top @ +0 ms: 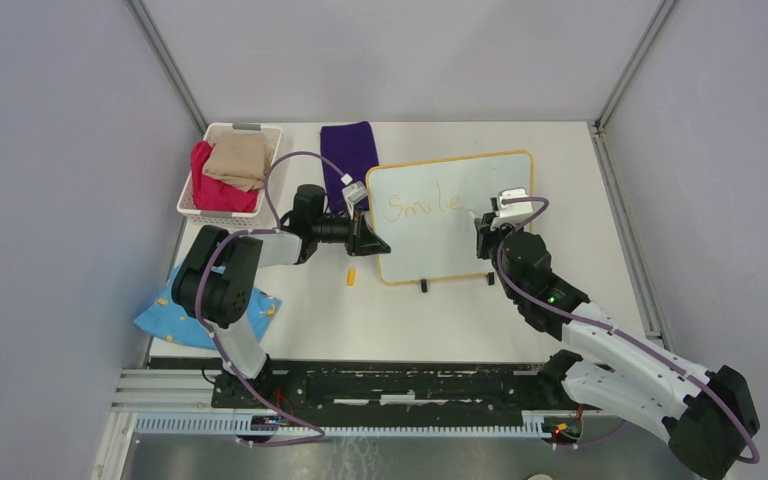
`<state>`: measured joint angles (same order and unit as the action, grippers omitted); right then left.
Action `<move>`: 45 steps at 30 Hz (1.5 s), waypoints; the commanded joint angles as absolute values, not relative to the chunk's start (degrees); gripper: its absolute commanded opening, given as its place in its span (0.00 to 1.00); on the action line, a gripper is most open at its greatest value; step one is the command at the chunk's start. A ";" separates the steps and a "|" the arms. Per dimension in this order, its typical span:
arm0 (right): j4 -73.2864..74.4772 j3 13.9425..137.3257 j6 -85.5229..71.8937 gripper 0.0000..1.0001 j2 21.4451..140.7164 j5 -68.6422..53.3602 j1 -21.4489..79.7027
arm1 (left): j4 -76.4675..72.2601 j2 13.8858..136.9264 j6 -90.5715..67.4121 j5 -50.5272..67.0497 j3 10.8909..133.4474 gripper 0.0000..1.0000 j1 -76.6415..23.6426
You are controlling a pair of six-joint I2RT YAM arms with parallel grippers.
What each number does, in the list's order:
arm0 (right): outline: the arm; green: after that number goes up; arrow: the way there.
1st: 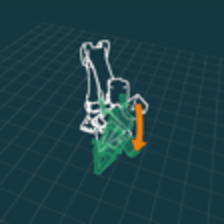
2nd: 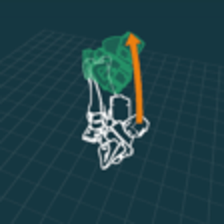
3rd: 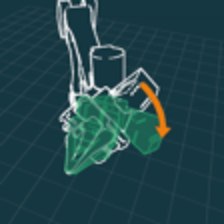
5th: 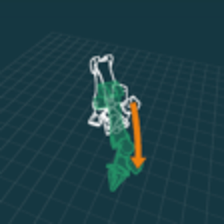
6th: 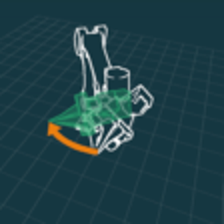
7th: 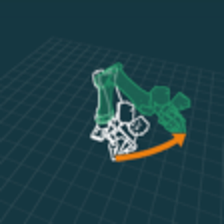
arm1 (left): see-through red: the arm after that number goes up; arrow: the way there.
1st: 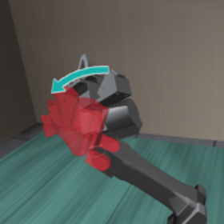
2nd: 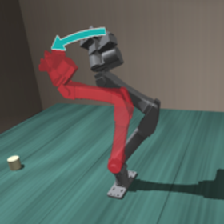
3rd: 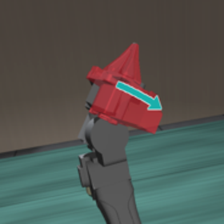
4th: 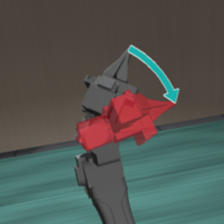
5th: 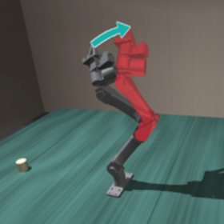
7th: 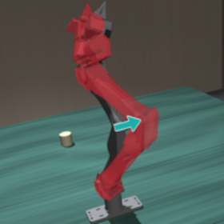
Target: Write a sentence on the whiteboard
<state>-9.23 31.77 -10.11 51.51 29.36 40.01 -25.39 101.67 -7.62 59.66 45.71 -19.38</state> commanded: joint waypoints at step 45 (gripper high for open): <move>-15.54 34.28 -5.06 0.00 64.15 39.97 67.18 | -16.96 105.89 -0.35 47.19 44.87 0.02 -21.26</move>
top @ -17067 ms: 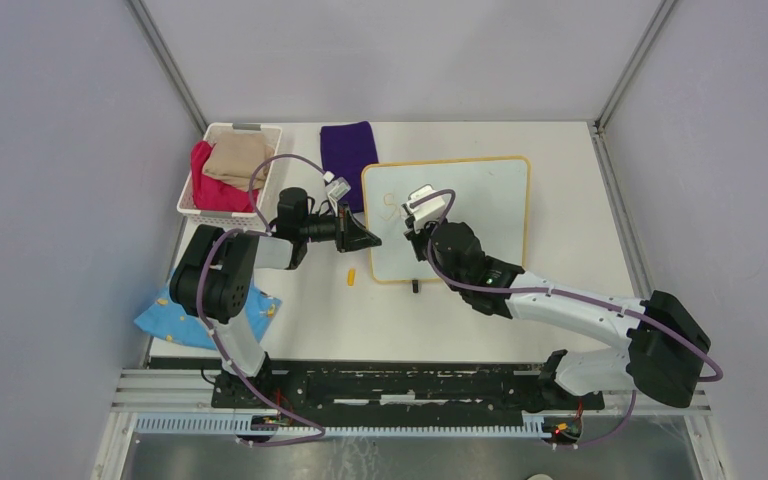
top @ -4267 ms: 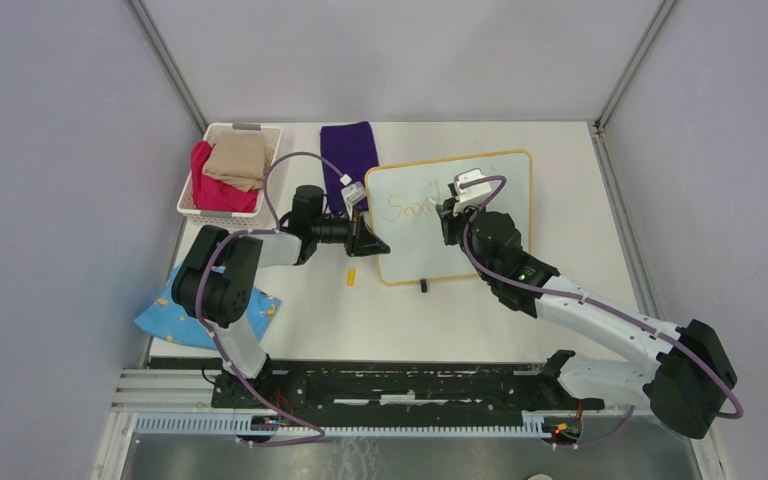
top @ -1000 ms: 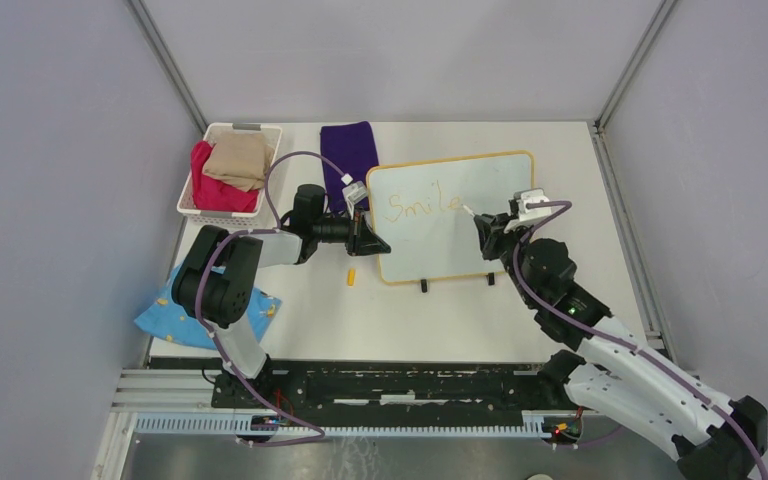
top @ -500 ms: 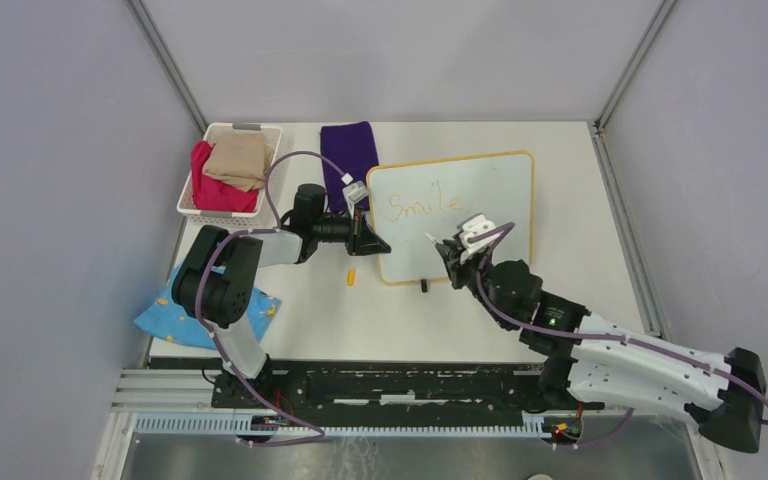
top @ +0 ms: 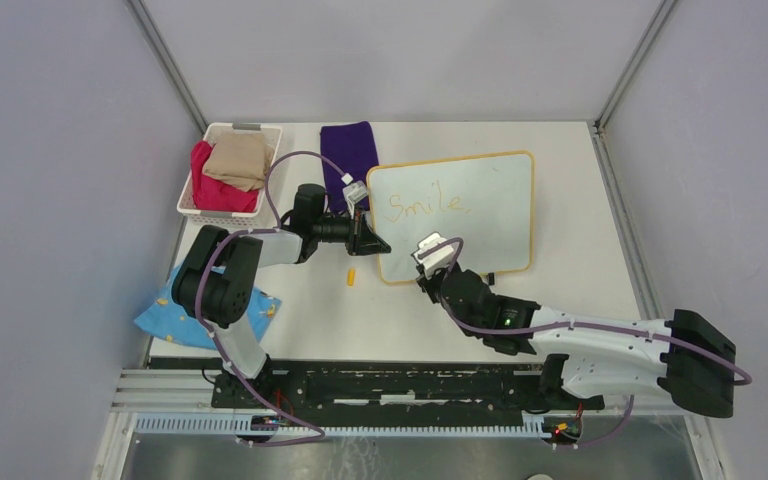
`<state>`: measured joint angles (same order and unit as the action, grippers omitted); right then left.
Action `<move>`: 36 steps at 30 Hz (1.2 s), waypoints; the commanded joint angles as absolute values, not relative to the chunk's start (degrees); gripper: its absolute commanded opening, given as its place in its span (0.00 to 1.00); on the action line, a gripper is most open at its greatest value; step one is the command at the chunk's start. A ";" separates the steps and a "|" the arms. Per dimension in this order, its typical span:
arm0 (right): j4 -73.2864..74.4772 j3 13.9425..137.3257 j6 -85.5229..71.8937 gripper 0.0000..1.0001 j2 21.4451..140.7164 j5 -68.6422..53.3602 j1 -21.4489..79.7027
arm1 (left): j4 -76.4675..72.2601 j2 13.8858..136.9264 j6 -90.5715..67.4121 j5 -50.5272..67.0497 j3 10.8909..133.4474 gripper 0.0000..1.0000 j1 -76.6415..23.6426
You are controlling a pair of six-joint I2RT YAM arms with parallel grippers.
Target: Write a sentence on the whiteboard
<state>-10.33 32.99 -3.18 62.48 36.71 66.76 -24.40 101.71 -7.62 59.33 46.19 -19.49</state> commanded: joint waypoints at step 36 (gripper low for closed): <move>-17.26 38.03 -4.32 0.00 74.51 44.78 67.18 | -16.96 106.01 1.00 46.93 44.91 0.02 -21.25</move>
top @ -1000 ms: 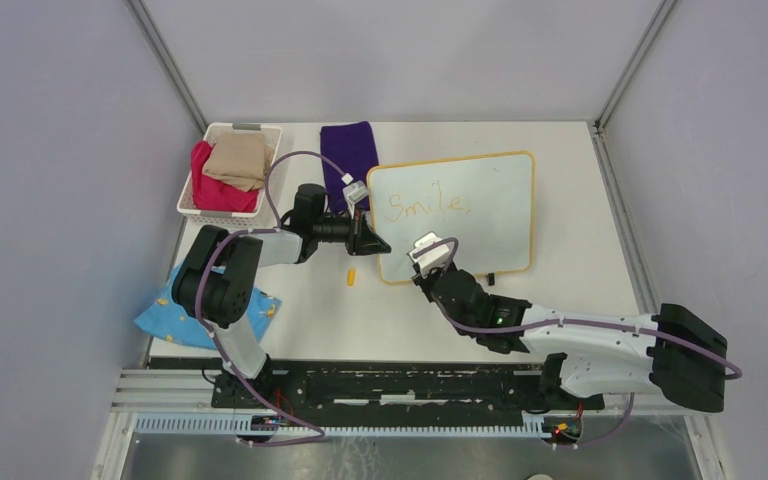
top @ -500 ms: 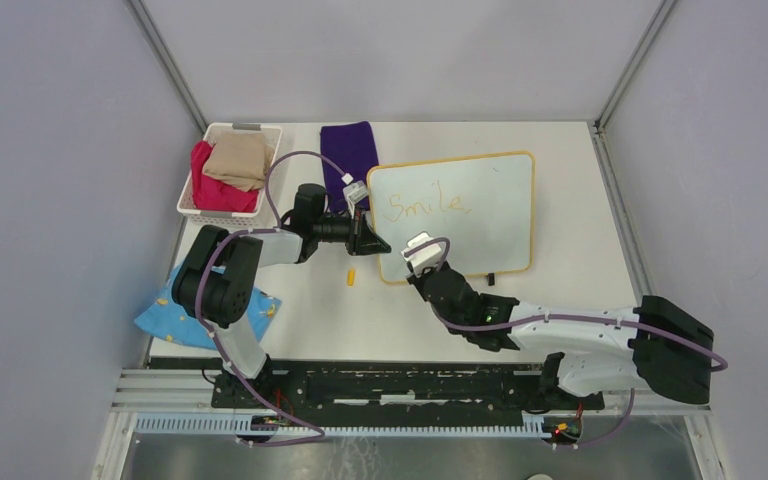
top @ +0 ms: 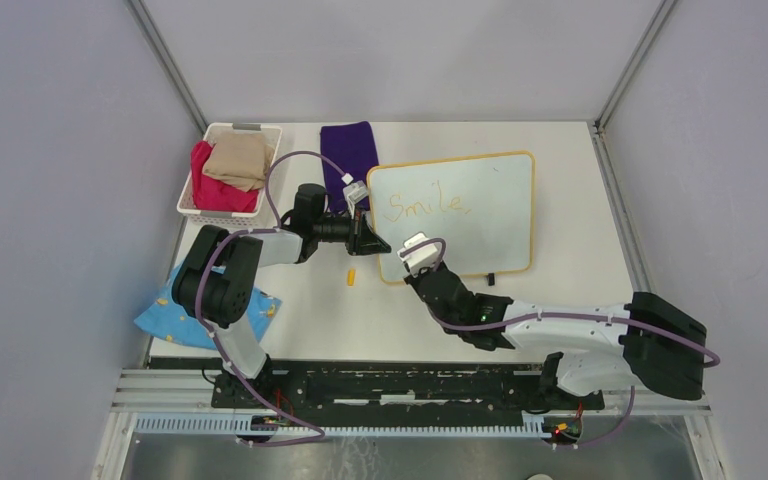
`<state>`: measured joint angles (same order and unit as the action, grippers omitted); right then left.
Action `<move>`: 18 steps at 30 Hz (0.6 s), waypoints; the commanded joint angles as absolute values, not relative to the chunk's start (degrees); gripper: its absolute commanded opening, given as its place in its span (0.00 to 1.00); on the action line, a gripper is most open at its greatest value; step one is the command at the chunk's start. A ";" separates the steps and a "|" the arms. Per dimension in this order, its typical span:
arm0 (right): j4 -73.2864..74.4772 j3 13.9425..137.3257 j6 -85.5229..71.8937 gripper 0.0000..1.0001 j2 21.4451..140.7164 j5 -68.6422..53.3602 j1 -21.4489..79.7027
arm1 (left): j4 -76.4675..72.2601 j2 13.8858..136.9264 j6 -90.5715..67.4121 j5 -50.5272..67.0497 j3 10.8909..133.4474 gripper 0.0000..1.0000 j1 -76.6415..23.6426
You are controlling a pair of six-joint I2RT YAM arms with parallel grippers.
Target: Write a sentence on the whiteboard
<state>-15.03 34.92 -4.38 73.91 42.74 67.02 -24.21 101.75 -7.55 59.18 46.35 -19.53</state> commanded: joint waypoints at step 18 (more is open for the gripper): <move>-15.24 36.60 -5.03 0.00 75.33 39.96 67.23 | -16.96 106.15 0.88 46.84 45.01 0.02 -21.26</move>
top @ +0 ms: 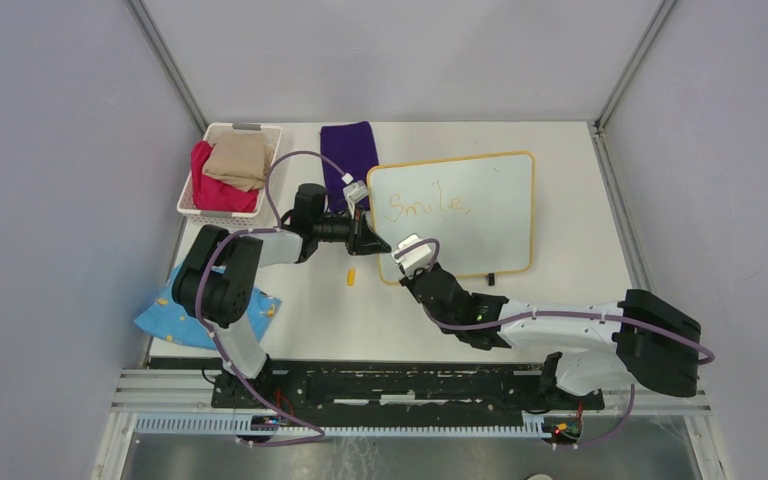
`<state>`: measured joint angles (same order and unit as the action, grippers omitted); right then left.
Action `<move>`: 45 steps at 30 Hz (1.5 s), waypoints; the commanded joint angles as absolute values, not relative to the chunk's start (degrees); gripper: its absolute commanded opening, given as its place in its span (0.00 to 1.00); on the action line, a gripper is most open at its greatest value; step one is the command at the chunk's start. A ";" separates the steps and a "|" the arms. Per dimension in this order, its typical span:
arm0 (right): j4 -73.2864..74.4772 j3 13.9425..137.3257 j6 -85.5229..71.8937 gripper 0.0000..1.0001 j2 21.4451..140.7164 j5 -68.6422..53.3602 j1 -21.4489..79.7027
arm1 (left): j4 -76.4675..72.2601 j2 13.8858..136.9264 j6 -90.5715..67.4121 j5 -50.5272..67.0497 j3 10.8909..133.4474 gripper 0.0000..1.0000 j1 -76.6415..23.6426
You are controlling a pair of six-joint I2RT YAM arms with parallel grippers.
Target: Write a sentence on the whiteboard
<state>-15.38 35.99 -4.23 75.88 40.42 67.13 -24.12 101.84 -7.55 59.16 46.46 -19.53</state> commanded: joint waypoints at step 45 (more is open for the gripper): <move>-16.48 37.09 -6.78 0.00 74.05 37.73 67.03 | -16.96 106.26 0.90 46.80 44.91 0.02 -21.49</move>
<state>-13.28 34.17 -6.72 74.11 37.52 67.07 -24.12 101.84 -7.55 59.16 46.48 -19.59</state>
